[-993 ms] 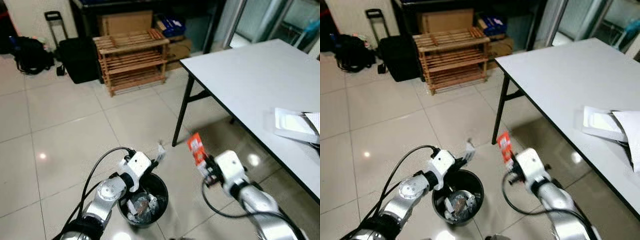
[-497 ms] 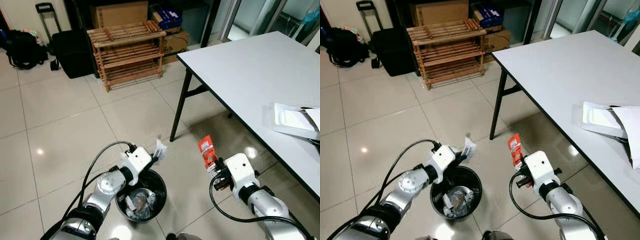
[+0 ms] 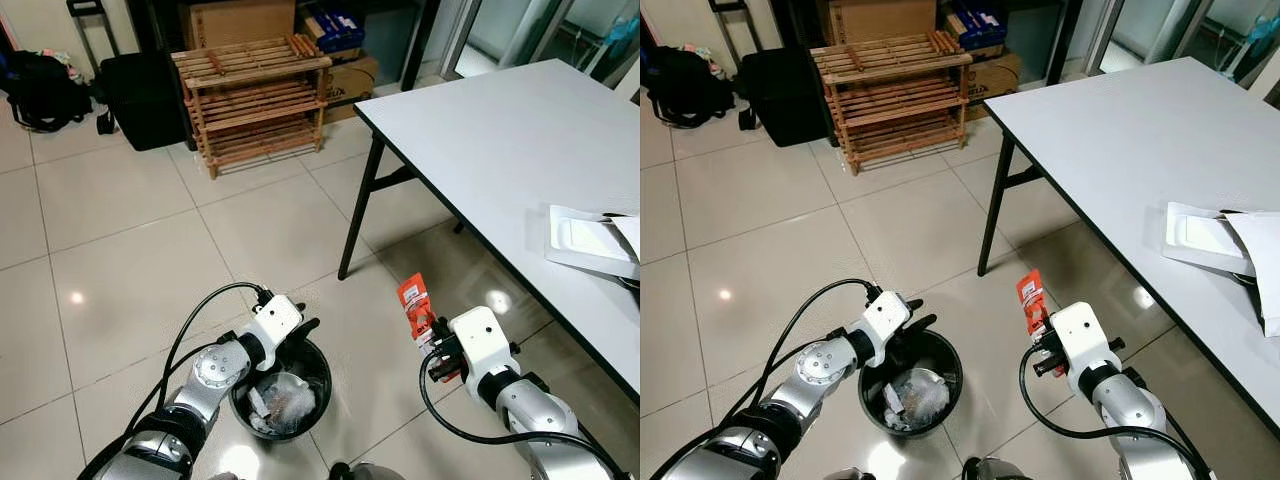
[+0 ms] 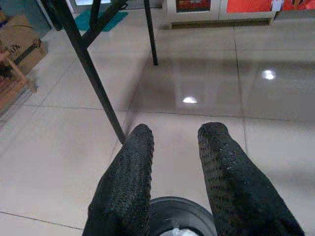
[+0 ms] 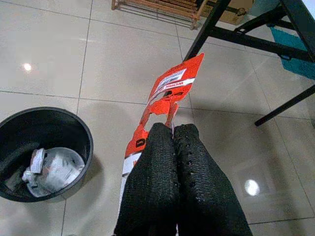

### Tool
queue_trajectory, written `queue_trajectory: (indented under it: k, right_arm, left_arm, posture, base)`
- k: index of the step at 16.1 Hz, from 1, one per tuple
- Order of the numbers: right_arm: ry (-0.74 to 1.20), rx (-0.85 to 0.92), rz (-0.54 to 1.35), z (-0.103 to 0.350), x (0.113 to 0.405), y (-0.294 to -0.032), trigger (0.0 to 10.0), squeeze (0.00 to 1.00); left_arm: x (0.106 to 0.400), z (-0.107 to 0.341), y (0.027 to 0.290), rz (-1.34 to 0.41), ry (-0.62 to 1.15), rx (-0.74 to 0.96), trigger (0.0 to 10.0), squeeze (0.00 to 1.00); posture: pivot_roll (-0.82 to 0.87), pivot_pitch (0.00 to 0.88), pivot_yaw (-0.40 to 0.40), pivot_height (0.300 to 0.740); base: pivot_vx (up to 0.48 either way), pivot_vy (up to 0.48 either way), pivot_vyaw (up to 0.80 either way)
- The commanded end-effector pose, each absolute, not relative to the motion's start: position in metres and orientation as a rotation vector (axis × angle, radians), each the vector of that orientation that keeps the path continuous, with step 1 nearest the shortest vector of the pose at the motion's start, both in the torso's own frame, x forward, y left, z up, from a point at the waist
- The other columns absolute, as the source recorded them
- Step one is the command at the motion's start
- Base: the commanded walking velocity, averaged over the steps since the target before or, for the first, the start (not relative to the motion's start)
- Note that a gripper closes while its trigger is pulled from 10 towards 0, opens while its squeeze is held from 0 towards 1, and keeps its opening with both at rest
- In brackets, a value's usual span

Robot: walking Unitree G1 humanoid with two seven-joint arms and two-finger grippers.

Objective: Picking trash to rubbish bin

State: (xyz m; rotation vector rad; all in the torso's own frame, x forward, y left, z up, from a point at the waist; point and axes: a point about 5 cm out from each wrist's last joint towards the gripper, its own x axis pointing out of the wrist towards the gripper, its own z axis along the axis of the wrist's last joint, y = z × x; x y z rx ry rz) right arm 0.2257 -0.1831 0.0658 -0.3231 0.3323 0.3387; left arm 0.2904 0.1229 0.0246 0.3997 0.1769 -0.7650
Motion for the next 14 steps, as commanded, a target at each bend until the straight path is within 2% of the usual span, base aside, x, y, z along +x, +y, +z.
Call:
queue_trajectory:
  k: [1,3,4,5,6,7,8,11,14]
  right_arm:
    - [0.330,-0.331,0.334,0.069,0.226,-0.184,10.0,0.00]
    - [0.344,-0.309,0.374,0.064,0.228,-0.176,10.0,0.00]
    - [0.366,-0.297,0.427,0.056,0.233,-0.166,10.0,0.00]
    - [0.393,-0.290,0.479,0.046,0.238,-0.155,10.0,0.00]
    - [0.423,-0.278,0.527,0.033,0.246,-0.139,10.0,0.00]
    - [0.433,-0.275,0.540,0.030,0.248,-0.135,10.0,0.00]
    - [0.473,-0.284,0.605,0.015,0.253,-0.115,10.0,0.00]
    - [0.524,-0.253,0.688,0.000,0.255,-0.083,10.0,0.00]
    - [0.535,-0.205,0.735,-0.006,0.260,-0.045,10.0,0.00]
  left_arm:
    - [0.291,0.025,0.128,-0.760,0.170,0.460,10.0,1.00]
    - [0.292,0.026,0.143,-0.673,0.173,0.458,10.0,1.00]
    - [0.287,0.025,0.154,-0.605,0.178,0.375,10.0,0.62]
    - [0.274,0.026,0.161,-0.592,0.168,0.314,10.0,0.00]
    - [0.250,0.032,0.166,-0.627,0.156,0.293,10.0,0.00]
    - [0.243,0.034,0.166,-0.643,0.154,0.286,10.0,0.00]
    - [0.218,0.047,0.169,-0.707,0.138,0.311,10.0,0.00]
    - [0.197,0.058,0.175,-0.754,0.151,0.330,10.0,0.00]
    - [0.174,0.074,0.186,-0.784,0.276,0.382,10.0,0.00]
  posture:
    - [-0.15,0.128,-0.085,0.740]
    - [-0.12,0.119,-0.091,0.740]
    - [-0.08,0.113,-0.099,0.740]
    - [-0.04,0.113,-0.112,0.740]
    - [-0.02,0.115,-0.126,0.740]
    - [-0.01,0.116,-0.131,0.740]
    - [0.04,0.122,-0.154,0.740]
    - [0.06,0.129,-0.148,0.740]
    - [0.09,0.140,-0.139,0.740]
  base:
    - [0.000,0.000,0.00]
    - [0.000,0.000,0.00]
    - [0.000,0.000,0.00]
    - [0.000,0.000,0.00]
    - [0.000,0.000,0.00]
    - [0.000,0.000,0.00]
    - [0.000,0.000,0.00]
    - [0.000,0.000,0.00]
    - [0.000,0.000,0.00]
